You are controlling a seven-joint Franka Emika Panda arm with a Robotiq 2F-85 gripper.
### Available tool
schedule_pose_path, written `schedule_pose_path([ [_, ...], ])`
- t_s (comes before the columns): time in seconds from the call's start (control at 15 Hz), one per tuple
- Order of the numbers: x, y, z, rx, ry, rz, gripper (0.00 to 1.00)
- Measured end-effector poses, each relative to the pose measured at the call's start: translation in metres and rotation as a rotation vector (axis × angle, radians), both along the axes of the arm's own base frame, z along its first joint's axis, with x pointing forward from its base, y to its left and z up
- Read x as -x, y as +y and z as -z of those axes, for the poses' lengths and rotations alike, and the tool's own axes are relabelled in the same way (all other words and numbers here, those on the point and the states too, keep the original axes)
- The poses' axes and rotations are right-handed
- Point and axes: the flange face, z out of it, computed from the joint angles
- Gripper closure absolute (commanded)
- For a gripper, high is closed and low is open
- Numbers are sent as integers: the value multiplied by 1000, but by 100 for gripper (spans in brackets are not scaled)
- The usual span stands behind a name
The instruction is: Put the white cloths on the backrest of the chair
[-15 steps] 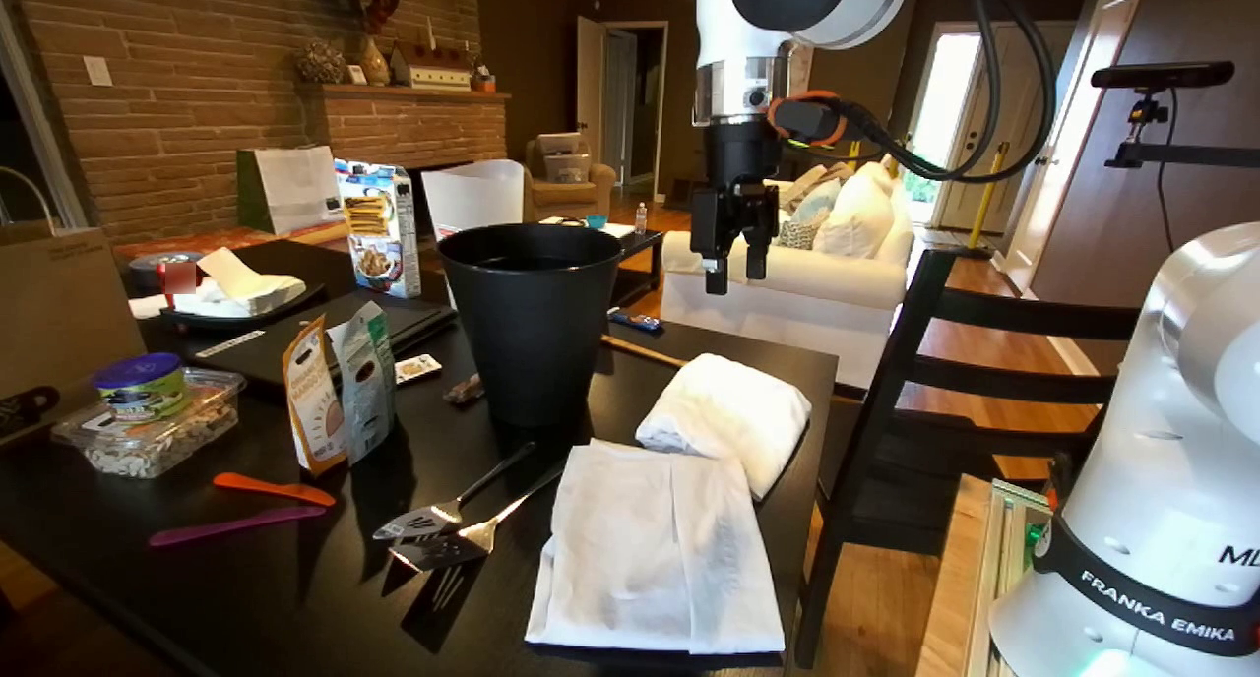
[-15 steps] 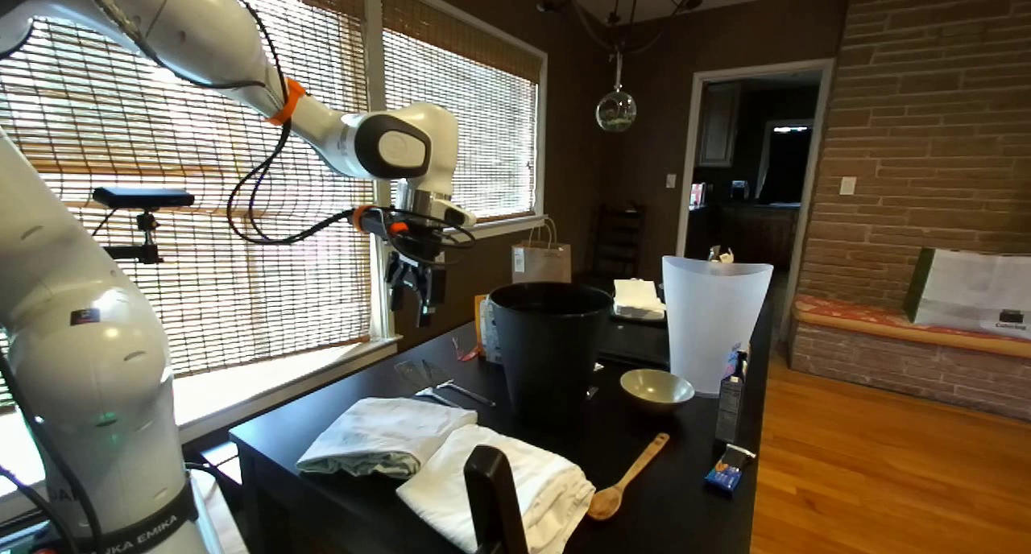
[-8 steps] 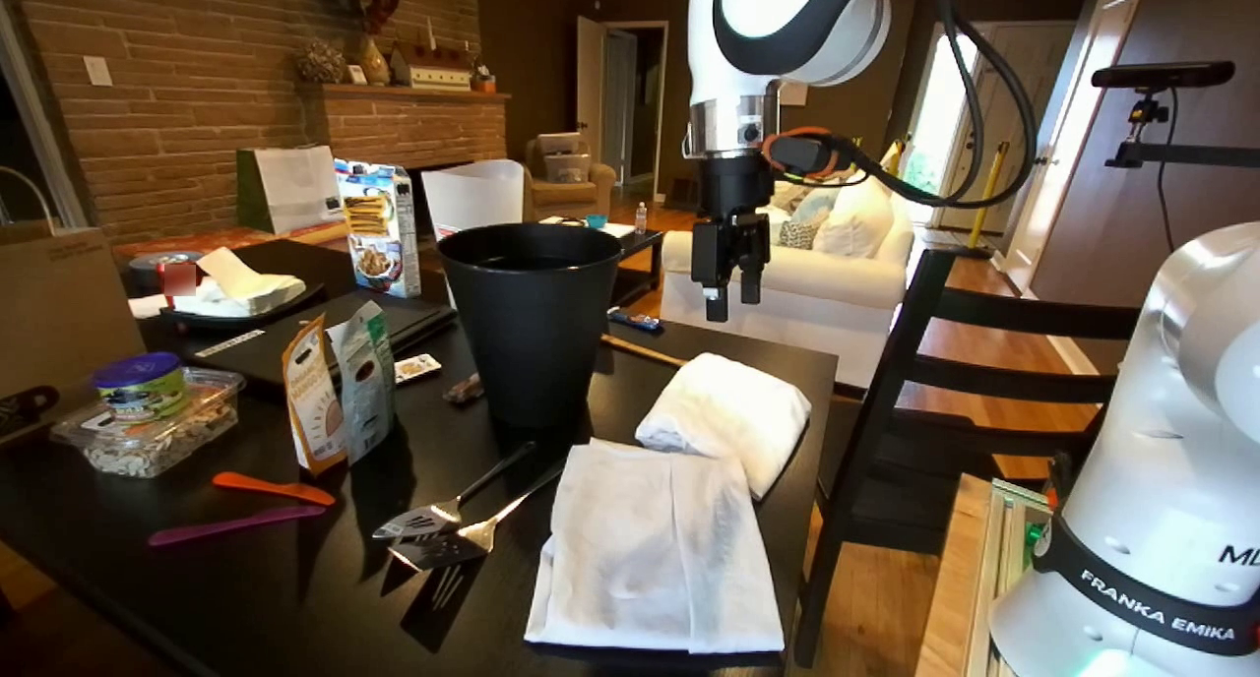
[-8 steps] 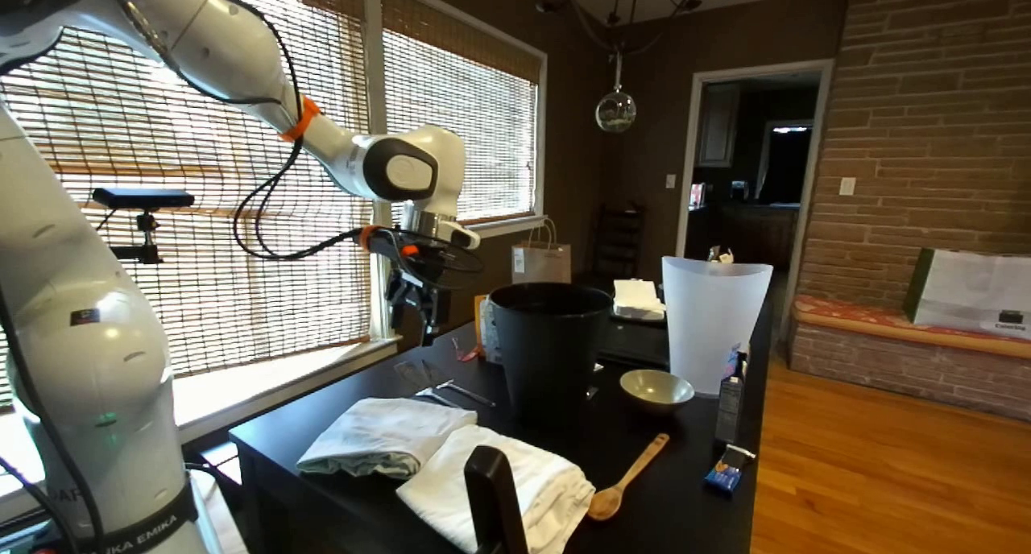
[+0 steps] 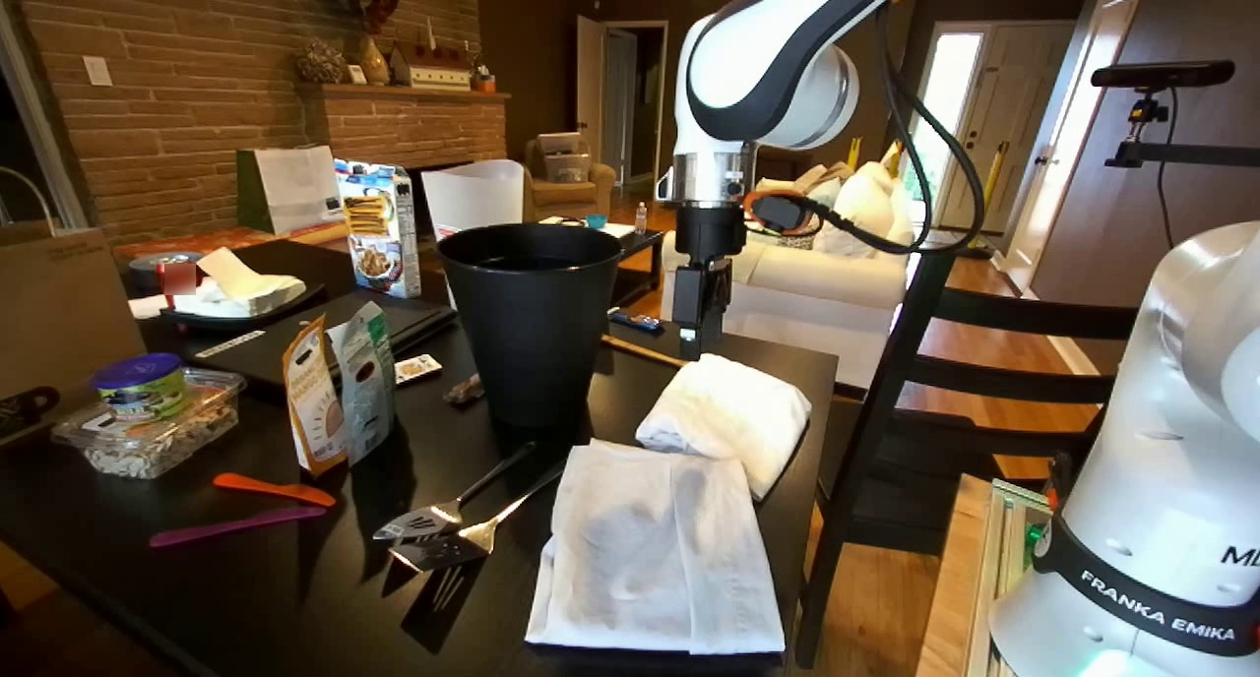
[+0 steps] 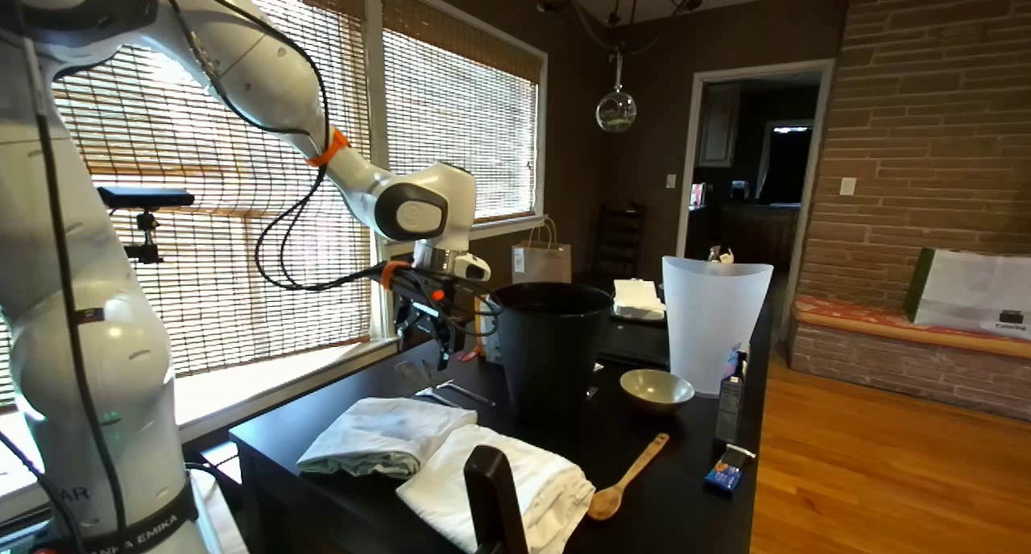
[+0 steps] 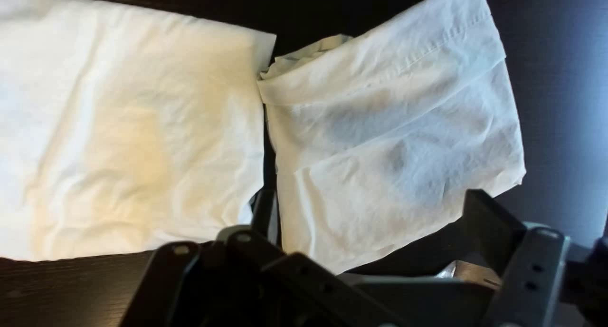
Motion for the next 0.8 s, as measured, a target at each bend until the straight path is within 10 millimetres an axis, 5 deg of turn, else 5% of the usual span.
schedule_pose_path([
  [0.8,-4,10,121,-20,1,-111,0],
])
